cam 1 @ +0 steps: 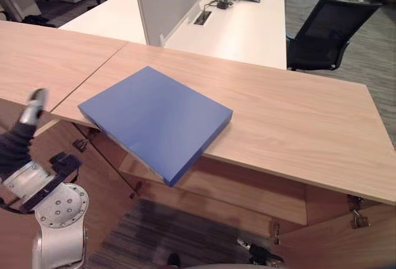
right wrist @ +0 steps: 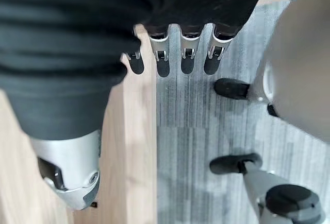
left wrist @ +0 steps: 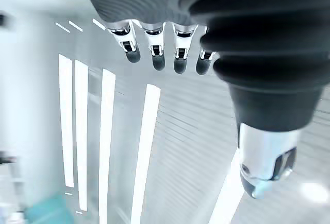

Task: Put the empty folder in the office cabinet

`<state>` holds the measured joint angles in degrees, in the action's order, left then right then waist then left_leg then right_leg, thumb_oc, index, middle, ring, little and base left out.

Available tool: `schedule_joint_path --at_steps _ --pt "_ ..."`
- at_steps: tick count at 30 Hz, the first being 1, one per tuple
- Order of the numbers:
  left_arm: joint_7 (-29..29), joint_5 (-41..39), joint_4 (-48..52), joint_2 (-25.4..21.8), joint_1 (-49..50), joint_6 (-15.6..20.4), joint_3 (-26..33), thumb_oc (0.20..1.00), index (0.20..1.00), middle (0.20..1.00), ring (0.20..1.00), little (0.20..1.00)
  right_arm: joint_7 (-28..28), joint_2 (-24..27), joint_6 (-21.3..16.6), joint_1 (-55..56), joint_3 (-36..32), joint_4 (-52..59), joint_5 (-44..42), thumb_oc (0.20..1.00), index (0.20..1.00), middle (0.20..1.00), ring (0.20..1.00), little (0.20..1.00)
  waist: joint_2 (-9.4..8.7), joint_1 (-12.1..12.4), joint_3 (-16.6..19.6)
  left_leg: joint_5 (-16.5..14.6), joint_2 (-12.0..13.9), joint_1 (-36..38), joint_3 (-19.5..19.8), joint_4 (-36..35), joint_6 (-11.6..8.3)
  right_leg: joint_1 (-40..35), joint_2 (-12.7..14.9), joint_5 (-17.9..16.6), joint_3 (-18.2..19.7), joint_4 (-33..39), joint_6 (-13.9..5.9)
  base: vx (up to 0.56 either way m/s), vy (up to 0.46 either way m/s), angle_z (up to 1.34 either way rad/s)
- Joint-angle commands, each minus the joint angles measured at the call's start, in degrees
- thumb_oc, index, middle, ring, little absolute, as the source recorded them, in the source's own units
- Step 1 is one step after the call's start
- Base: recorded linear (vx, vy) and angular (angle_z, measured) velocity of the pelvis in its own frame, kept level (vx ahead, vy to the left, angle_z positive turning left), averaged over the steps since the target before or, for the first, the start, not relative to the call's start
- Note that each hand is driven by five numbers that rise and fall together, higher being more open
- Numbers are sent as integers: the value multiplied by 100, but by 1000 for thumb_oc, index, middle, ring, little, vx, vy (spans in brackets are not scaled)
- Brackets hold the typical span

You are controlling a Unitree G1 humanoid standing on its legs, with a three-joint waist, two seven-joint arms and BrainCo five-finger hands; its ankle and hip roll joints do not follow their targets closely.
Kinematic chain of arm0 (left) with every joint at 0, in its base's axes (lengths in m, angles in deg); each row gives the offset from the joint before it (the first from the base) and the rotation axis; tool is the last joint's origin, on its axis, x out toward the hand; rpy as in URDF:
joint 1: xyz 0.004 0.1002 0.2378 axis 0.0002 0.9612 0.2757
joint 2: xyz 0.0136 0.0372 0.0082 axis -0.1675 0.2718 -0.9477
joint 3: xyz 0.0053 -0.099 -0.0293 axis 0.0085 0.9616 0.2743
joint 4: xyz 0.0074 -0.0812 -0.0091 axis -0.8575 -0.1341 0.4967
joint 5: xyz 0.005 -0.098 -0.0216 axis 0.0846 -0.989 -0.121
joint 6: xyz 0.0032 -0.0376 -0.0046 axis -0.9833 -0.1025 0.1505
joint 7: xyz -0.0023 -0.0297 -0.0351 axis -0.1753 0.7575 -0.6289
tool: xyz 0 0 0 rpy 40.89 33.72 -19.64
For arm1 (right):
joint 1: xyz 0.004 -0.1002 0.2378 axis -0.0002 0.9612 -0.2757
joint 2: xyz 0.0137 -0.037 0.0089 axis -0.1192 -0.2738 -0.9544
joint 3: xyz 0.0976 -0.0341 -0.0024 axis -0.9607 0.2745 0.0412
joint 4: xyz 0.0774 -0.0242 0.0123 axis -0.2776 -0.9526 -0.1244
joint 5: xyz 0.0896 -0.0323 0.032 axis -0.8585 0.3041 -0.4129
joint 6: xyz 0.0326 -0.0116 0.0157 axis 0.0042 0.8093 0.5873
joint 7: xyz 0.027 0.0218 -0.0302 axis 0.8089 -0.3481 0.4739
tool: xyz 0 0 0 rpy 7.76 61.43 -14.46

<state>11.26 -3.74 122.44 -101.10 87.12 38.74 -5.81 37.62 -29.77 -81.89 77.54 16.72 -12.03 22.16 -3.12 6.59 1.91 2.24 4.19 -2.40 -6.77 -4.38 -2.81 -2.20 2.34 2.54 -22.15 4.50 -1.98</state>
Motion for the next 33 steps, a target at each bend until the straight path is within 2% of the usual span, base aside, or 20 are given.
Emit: schedule_joint_path --at_steps 1,2,4,7,12,16,21,22,25,27,28,29,33 --pt "311 683 341 -1050 870 399 297 1000 1000 1000 1000 1000 -27 -266 -91 -273 -88 -440 -174 1000 1000 1000 1000 1000 -161 32 354 -291 -120 109 98 -62 132 332 -124 -316 477 50 44 18 26 -6" --pt "311 681 344 -1056 879 399 304 1000 1000 1000 1000 1000 -27 -273 -92 -269 -84 -440 -174 1000 1000 1000 1000 1000 -168 29 358 -292 -121 110 96 -62 132 332 -124 -315 479 50 44 18 19 -9" --pt "368 792 258 -1607 1363 517 621 1000 1000 1000 1000 1000 7 -224 -97 -172 -59 -446 -157 1000 1000 1000 1000 1000 -176 62 389 -311 -126 136 84 -62 146 321 -132 -314 500 50 49 20 20 -7" --pt "271 851 176 -1928 1774 558 979 1000 1000 1000 1000 1000 47 -202 -89 -108 -51 -423 -150 1000 1000 1000 1000 1000 -183 109 394 -313 -125 143 83 -62 162 314 -132 -311 490 50 54 5 5 -2" --pt "51 1016 97 -2203 2247 645 1511 1000 1000 1000 1000 1000 82 -201 -97 0 -27 -423 -139 1000 1000 1000 1000 1000 -203 182 405 -310 -125 149 97 -62 179 301 -128 -302 460 50 62 0 0 0" --pt "-248 1193 114 -2330 2470 522 2419 1000 1000 1000 1000 1000 100 -216 -119 51 -48 -449 -97 1000 1000 1000 1000 1000 -219 282 432 -310 -129 168 132 -62 189 283 -125 -288 437 50 62 0 0 0" --pt "-183 1364 197 -2489 2527 511 2788 1000 1000 1000 1000 1000 96 -231 -142 83 -45 -462 -57 1000 1000 1000 1000 1000 -223 314 442 -317 -136 189 144 -62 186 264 -128 -276 437 50 58 0 0 0" --pt "53 1446 230 -2768 2599 572 2939 1000 1000 1000 1000 1000 110 -224 -143 87 -37 -478 -24 1000 1000 1000 1000 1000 -221 341 461 -318 -140 199 161 -62 187 245 -128 -272 442 50 60 0 0 0" --pt "227 1341 228 -2778 2634 611 2858 1000 1000 1000 1000 1000 118 -245 -143 96 -33 -481 -15 1000 1000 1000 1000 1000 -225 348 468 -310 -140 200 162 -62 188 233 -126 -267 439 50 61 0 1 4" --pt "580 1151 325 -2836 2471 789 2445 1000 1000 1000 1000 1000 138 -218 -142 80 0 -520 11 1000 1000 1000 1000 1000 -208 332 479 -290 -141 194 169 -62 188 224 -124 -256 430 50 65 0 0 0" --pt "580 1152 323 -2837 2465 790 2440 1000 1000 1000 1000 1000 139 -216 -142 79 -3 -521 11 1000 1000 1000 1000 1000 -207 335 478 -290 -141 194 169 -62 188 224 -124 -257 430 50 65 -9 3 5" --pt "758 1010 391 -2950 2355 940 2072 1000 1000 1000 1000 1000 165 -220 -123 73 58 -547 29 1000 1000 1000 1000 1000 -202 296 494 -291 -135 197 160 -62 184 215 -117 -251 423 50 68 -11 2 4" --pt "941 852 344 -3206 2169 1188 1366 1000 1000 1000 1000 1000 208 -219 -97 0 102 -623 37 1000 1000 1000 1000 1000 -170 240 500 -285 -134 193 143 -62 197 213 -107 -252 438 50 67 -4 2 1"
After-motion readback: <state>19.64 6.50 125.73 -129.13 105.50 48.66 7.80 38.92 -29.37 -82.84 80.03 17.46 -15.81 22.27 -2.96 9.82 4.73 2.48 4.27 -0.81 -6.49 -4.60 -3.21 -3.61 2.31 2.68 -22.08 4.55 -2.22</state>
